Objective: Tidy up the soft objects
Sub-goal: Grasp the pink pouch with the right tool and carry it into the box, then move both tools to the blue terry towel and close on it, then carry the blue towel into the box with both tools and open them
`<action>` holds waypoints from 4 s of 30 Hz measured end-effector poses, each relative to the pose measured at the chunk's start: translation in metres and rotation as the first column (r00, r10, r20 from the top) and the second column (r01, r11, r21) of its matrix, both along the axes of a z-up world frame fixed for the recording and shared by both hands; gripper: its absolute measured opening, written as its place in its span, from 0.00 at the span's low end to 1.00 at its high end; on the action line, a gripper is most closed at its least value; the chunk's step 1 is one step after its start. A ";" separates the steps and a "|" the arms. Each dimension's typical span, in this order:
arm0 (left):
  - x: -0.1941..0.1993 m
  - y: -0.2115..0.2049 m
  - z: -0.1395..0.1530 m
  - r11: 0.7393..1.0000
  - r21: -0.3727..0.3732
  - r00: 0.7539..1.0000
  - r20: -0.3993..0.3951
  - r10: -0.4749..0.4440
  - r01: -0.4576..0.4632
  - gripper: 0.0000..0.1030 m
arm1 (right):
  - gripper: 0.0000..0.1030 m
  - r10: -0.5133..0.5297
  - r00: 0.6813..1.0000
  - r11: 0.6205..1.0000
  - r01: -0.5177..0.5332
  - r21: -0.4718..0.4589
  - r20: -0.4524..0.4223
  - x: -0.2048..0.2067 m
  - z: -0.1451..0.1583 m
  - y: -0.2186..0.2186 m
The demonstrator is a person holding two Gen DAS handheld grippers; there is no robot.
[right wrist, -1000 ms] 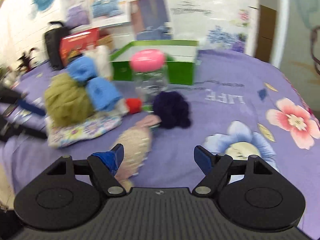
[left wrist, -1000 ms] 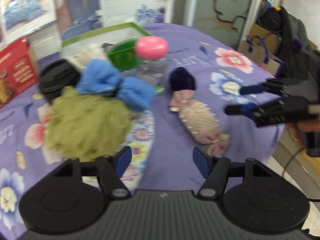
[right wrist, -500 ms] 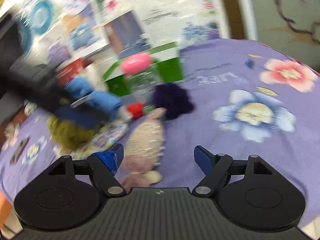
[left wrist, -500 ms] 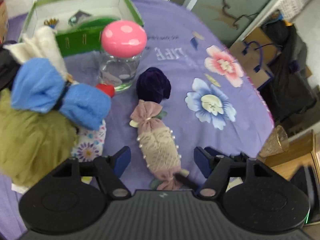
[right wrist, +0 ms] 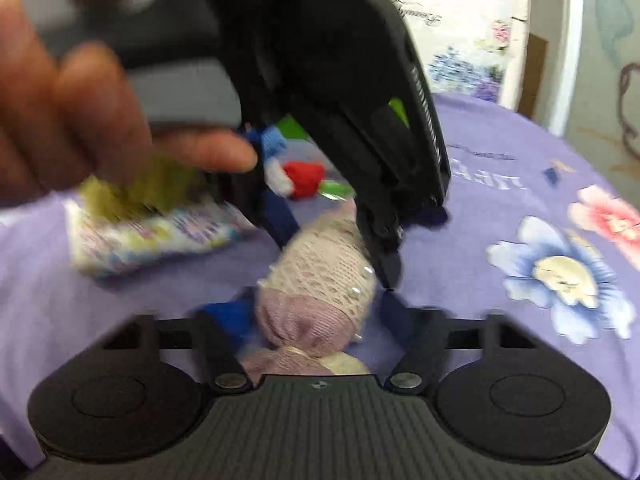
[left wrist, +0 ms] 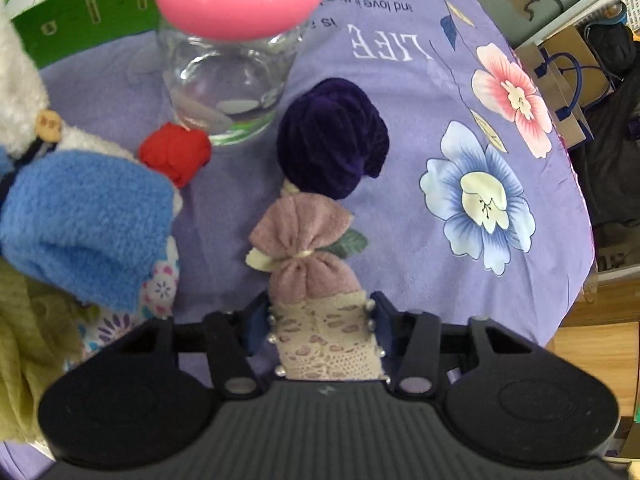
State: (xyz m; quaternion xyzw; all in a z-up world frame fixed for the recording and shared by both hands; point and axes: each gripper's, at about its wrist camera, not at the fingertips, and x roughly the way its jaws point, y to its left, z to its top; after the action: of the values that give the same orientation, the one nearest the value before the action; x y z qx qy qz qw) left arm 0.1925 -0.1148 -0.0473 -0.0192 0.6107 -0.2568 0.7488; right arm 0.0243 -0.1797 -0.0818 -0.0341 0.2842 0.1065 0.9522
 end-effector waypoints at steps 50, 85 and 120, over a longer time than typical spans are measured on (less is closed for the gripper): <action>0.065 0.123 0.183 0.967 -0.110 0.837 0.485 0.256 -0.232 0.65 | 0.39 0.155 0.956 0.985 -0.168 0.031 0.251 0.109 0.152 -0.053; 0.026 0.134 0.097 0.930 -0.046 0.896 0.253 0.365 -0.366 0.66 | 0.41 0.460 0.885 0.888 -0.460 -0.022 0.074 0.100 0.053 0.039; 0.218 0.130 0.137 0.873 -0.108 0.761 0.448 0.470 -0.476 0.59 | 0.21 0.370 0.926 0.927 -0.361 -0.104 0.077 0.315 0.126 0.025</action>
State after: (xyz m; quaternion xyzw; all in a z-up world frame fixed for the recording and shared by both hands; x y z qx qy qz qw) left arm 0.4109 0.0151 0.0899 -0.1066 0.3924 -0.0528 0.9121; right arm 0.3392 -0.1548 0.0439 -0.1336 0.2314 0.2677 0.9257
